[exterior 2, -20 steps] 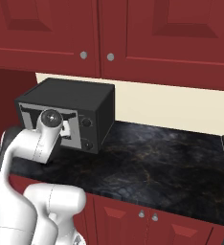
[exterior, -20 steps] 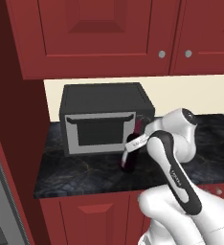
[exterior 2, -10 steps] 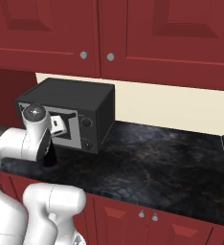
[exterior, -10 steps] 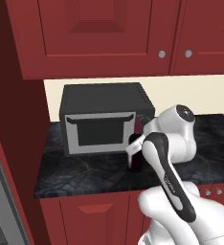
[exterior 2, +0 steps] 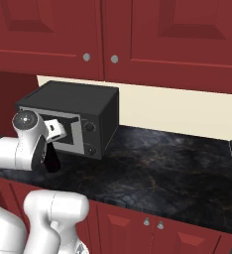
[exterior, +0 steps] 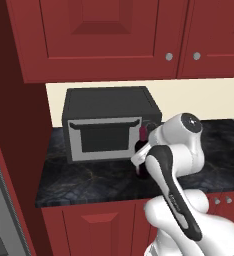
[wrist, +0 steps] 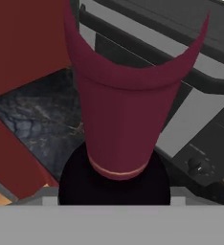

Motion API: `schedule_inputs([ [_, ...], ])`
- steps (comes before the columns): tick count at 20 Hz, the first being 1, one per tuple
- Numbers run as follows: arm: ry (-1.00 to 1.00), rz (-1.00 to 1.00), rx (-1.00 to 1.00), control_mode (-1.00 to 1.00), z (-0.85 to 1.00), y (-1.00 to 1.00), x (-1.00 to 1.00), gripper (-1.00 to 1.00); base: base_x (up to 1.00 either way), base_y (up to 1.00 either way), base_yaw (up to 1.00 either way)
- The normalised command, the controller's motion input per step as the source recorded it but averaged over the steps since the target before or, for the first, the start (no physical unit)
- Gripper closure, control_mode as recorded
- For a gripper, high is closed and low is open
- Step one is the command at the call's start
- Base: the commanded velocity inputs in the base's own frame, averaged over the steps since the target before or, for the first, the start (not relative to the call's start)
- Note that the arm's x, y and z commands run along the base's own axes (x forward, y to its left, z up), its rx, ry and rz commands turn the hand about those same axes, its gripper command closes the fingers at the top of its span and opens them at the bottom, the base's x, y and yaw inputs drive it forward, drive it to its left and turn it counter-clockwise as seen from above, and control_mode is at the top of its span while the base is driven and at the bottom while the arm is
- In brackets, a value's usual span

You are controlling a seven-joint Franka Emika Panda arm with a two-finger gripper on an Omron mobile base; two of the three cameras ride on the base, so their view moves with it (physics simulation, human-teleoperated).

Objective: There is a wine glass and glass cup on the dining counter. Place the wine bottle next to the wine glass and the juice bottle next to the glass cup.

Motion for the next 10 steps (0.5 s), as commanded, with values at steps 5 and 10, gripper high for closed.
schedule_inputs([
  [5,0.01,0.0,0.02,-1.0,0.11,-0.01,-0.06,1.0,0.0,0.0,0.0],
  [10,0.0,0.0,0.0,-1.0,0.04,-0.01,-0.06,1.0,0.0,0.0,0.0],
])
